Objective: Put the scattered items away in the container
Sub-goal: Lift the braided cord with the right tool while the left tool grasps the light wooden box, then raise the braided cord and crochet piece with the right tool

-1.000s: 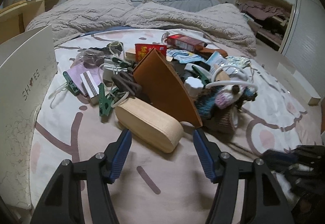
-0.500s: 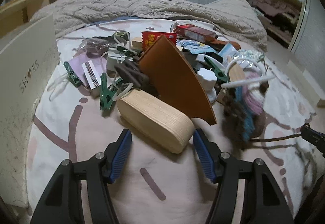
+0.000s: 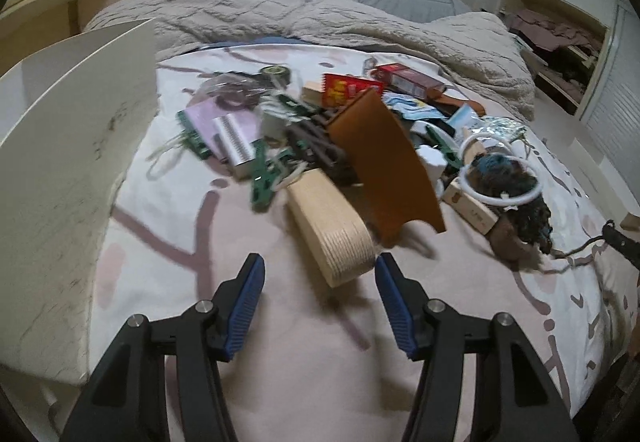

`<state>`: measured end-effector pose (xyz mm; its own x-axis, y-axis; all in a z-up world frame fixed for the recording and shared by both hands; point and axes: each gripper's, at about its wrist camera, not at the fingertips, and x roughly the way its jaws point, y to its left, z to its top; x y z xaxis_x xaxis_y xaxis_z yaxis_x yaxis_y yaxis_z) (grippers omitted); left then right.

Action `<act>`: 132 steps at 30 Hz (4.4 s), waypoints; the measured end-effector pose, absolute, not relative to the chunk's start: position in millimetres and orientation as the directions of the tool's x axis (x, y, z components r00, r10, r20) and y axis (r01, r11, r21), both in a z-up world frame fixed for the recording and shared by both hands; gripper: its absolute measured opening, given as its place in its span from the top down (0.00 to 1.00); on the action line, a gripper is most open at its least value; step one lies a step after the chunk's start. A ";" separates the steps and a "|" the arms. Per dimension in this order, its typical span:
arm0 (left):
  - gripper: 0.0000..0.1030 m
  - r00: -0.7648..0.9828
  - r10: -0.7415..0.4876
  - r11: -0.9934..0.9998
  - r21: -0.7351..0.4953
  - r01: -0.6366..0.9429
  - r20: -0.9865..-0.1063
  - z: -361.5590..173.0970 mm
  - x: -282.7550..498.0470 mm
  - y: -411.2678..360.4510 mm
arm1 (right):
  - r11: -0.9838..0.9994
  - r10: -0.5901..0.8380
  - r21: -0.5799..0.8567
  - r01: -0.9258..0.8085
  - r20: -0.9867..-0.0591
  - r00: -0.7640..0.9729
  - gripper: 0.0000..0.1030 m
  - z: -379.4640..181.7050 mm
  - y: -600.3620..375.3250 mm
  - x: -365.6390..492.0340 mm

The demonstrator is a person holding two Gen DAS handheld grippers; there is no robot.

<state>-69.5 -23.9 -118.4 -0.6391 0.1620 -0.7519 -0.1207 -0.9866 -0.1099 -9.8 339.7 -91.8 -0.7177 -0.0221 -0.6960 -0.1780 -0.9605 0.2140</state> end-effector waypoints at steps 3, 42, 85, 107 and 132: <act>0.44 -0.637 0.140 -0.990 -0.103 -0.095 -0.758 -120.2 -65.2 -30.6 | -0.955 0.007 0.209 -0.209 -0.690 -0.724 0.84 -89.3 348.9 -9.3; 0.73 -0.634 0.162 -0.985 -0.087 -0.149 -0.756 -131.8 -85.2 -10.2 | -0.821 0.275 0.209 -0.532 -0.671 -0.689 0.84 -76.4 453.1 7.0; 0.73 -0.604 0.250 -0.902 0.045 -0.429 -0.756 -126.4 -25.5 54.3 | -0.960 -0.109 0.257 -0.111 -0.707 -0.699 0.86 -124.7 329.0 -43.6; 0.73 -0.604 0.248 -0.901 0.048 -0.431 -0.757 -127.3 -25.6 54.0 | -0.920 -0.048 0.361 -0.149 -0.482 -0.875 0.92 -44.4 369.2 3.2; 0.74 -0.634 0.264 -0.914 0.022 -0.405 -0.727 -110.2 -18.2 37.4 | -0.925 -0.196 0.372 0.083 -0.277 -0.941 0.92 31.0 339.4 47.4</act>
<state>-18.2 37.4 -110.2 -0.6343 0.2637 -0.7267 -0.4054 -0.9139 0.0222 47.4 339.4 31.0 -0.9407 -0.1958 -0.2770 0.0830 -0.9246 0.3718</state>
